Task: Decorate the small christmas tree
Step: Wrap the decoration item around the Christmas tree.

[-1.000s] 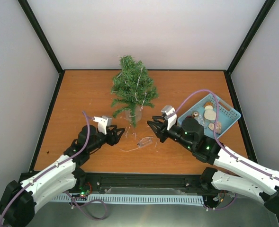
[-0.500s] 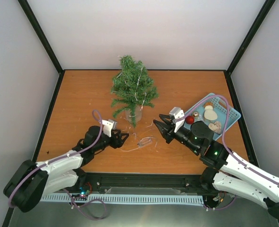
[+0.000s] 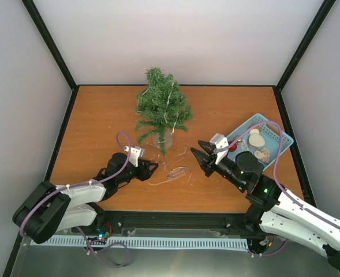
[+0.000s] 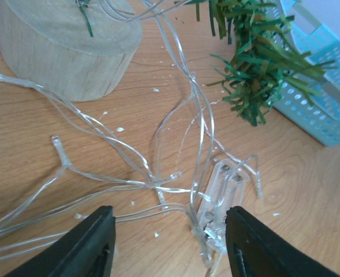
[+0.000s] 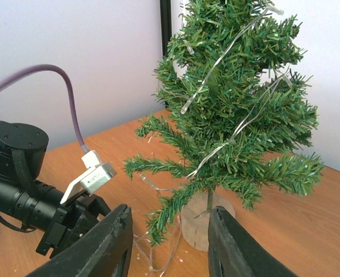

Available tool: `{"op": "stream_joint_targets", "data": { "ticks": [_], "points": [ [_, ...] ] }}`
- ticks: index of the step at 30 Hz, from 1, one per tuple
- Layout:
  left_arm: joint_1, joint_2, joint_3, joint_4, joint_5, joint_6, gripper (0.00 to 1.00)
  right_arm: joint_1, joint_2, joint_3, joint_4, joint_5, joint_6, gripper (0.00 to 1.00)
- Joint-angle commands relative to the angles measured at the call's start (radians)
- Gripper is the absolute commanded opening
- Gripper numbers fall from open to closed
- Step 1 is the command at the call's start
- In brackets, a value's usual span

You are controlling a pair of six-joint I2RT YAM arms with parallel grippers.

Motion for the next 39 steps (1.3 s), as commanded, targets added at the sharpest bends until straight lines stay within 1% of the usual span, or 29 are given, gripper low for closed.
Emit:
{"op": "stream_joint_targets", "data": {
  "ticks": [1,3,5,8,10,13,15,17,19,20,21,22,25,27,28,29,30,34,36,39],
  "points": [
    [-0.003,0.018,0.007,0.13,0.075,-0.04,0.58,0.01,-0.027,-0.008,0.007,0.023,-0.026,0.38],
    [-0.003,0.02,0.0,0.159,0.102,-0.058,0.62,0.009,-0.041,-0.017,0.006,0.028,-0.026,0.38],
    [-0.003,0.031,0.002,0.169,0.1,-0.056,0.64,0.009,-0.053,-0.03,0.013,0.031,-0.029,0.38],
    [-0.003,0.07,0.025,0.138,0.064,-0.032,0.64,0.009,-0.066,-0.039,0.012,0.036,-0.037,0.38],
    [-0.003,0.103,0.031,0.149,0.058,-0.024,0.62,0.009,-0.072,-0.037,0.005,0.036,-0.04,0.39],
    [-0.003,0.137,0.041,0.153,0.049,-0.027,0.54,0.009,-0.085,-0.038,-0.001,0.04,-0.045,0.39],
    [-0.003,0.128,0.046,0.134,0.038,-0.017,0.46,0.009,-0.097,-0.042,-0.005,0.041,-0.049,0.39],
    [-0.002,0.088,0.047,0.103,0.006,-0.003,0.26,0.009,-0.105,-0.042,-0.02,0.046,-0.051,0.39],
    [-0.003,0.036,0.041,0.083,-0.049,0.009,0.1,0.009,-0.116,-0.047,-0.033,0.05,-0.051,0.39],
    [-0.003,0.011,0.037,0.076,-0.069,0.014,0.04,0.008,-0.122,-0.05,-0.038,0.052,-0.051,0.39],
    [-0.002,-0.007,0.039,0.065,-0.09,0.019,0.01,0.009,-0.128,-0.055,-0.041,0.052,-0.051,0.39],
    [-0.003,-0.022,0.044,0.047,-0.11,0.024,0.01,0.009,-0.134,-0.058,-0.045,0.053,-0.053,0.39],
    [-0.003,-0.056,0.059,0.007,-0.134,0.027,0.01,0.009,-0.148,-0.063,-0.048,0.062,-0.064,0.39],
    [-0.003,-0.071,0.052,0.042,-0.091,0.028,0.02,0.009,-0.151,-0.063,-0.053,0.068,-0.07,0.39],
    [-0.003,-0.069,0.055,0.056,-0.064,0.028,0.09,0.009,-0.152,-0.063,-0.056,0.071,-0.07,0.39],
    [-0.003,-0.061,0.062,0.061,-0.041,0.027,0.18,0.009,-0.154,-0.063,-0.057,0.073,-0.071,0.39],
    [-0.003,-0.04,0.071,0.063,-0.016,0.029,0.26,0.009,-0.156,-0.066,-0.055,0.075,-0.071,0.39],
    [-0.003,0.042,0.079,0.127,0.051,0.017,0.46,0.009,-0.163,-0.073,-0.042,0.071,-0.077,0.39],
    [-0.003,0.081,0.071,0.185,0.087,-0.008,0.51,0.009,-0.163,-0.067,-0.044,0.07,-0.08,0.39],
    [-0.003,0.135,0.062,0.249,0.113,-0.031,0.53,0.009,-0.164,-0.062,-0.047,0.069,-0.089,0.39]
  ]
}}
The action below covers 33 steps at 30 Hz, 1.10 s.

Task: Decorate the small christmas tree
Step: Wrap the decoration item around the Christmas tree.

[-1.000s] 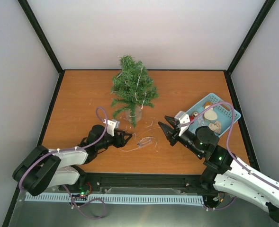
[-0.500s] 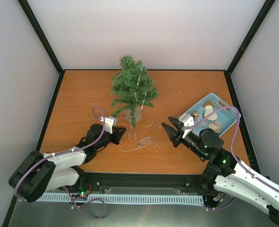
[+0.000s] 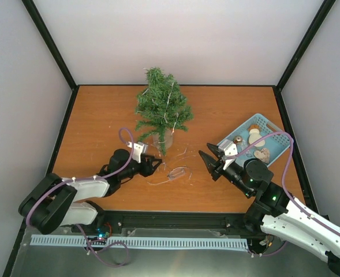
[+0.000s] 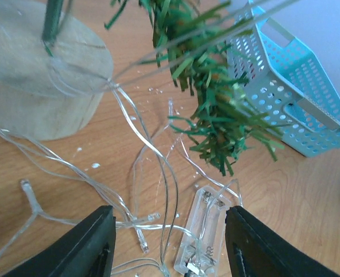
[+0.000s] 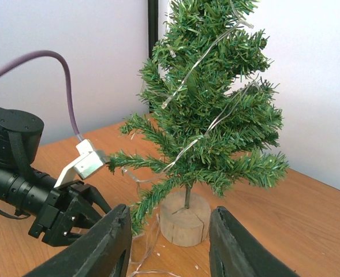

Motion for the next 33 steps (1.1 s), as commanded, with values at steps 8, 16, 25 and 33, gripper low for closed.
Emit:
{"op": "stream_joint_targets", "data": {
  "ticks": [8,16,25,33],
  "points": [
    [-0.003,0.123,0.029,0.167,0.051,0.003,0.43,0.009,-0.018,0.0,-0.006,0.018,-0.021,0.39],
    [-0.003,0.073,0.004,0.165,-0.01,0.015,0.01,0.009,-0.018,-0.007,-0.003,0.016,-0.019,0.39],
    [-0.003,-0.188,-0.004,-0.091,-0.25,0.013,0.01,0.009,-0.044,-0.008,-0.023,0.021,-0.023,0.39],
    [0.061,-0.32,0.117,-0.33,-0.292,-0.019,0.01,0.008,-0.072,-0.011,-0.039,0.032,-0.026,0.39]
  ]
}}
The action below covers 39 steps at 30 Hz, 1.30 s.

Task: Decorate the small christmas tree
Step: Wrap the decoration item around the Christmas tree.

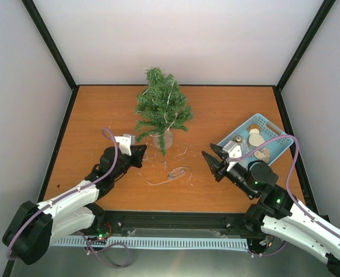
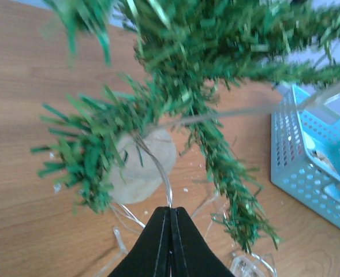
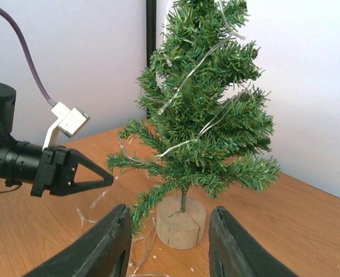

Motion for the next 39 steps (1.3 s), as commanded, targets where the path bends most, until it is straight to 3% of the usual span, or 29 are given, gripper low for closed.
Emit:
{"op": "stream_joint_targets", "data": {
  "ticks": [1,11,15,20,27,31,39],
  "points": [
    [0.06,-0.059,0.098,-0.132,-0.005,-0.017,0.01,0.009,-0.022,-0.011,-0.013,0.03,-0.014,0.39],
    [0.12,-0.092,0.209,-0.31,-0.039,-0.026,0.01,0.009,0.008,-0.051,0.018,0.017,-0.042,0.39],
    [0.124,-0.092,0.25,-0.345,-0.049,-0.025,0.0,0.009,0.173,-0.079,0.101,-0.045,-0.092,0.38],
    [0.124,-0.121,0.271,-0.358,-0.033,-0.044,0.01,0.009,0.456,0.023,0.056,-0.018,-0.039,0.38],
    [0.124,-0.142,0.273,-0.368,0.006,-0.054,0.01,0.009,0.664,0.044,0.062,0.002,-0.006,0.38],
    [0.124,-0.127,0.284,-0.367,0.017,-0.046,0.01,0.009,0.719,0.068,0.006,-0.103,-0.16,0.38],
    [0.124,-0.119,0.278,-0.335,0.041,-0.06,0.01,0.009,0.797,0.109,-0.115,-0.096,-0.506,0.39]
  ]
}}
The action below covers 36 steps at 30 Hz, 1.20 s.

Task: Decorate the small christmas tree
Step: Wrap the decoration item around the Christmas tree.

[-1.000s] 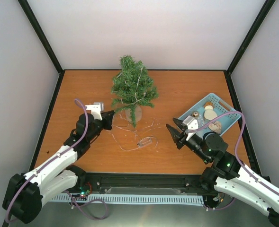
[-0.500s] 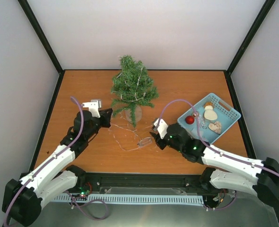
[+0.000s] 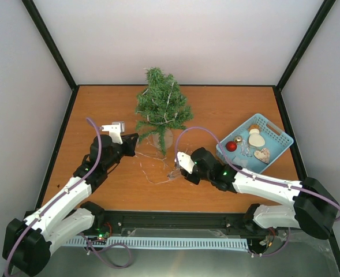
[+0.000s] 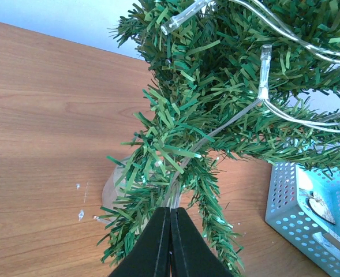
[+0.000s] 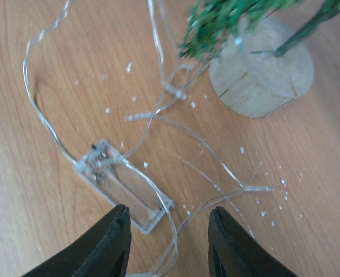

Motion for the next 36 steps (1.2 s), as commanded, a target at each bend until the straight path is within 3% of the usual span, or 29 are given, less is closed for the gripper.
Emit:
{"op": "stream_joint_targets", "data": {
  "ticks": [1,10,27,29,33,36],
  "points": [
    [0.006,0.006,0.047,0.023,0.02,-0.015,0.01,0.007,0.072,0.022,-0.082,0.018,-0.249,0.39],
    [0.006,0.008,0.046,0.028,0.03,-0.015,0.01,0.006,0.193,0.003,0.0,0.233,-0.283,0.41],
    [0.006,-0.009,0.019,0.048,0.05,0.005,0.01,0.002,0.362,-0.022,0.187,0.192,-0.282,0.39],
    [0.006,-0.012,0.019,0.048,0.05,0.01,0.01,0.002,0.362,-0.021,0.189,0.189,-0.274,0.32],
    [0.006,-0.033,0.028,0.034,0.034,0.021,0.01,0.007,0.295,-0.015,0.122,0.239,-0.247,0.04],
    [0.006,-0.043,0.038,0.023,0.019,0.036,0.0,0.023,0.177,0.007,0.019,0.301,-0.197,0.03]
  ]
}}
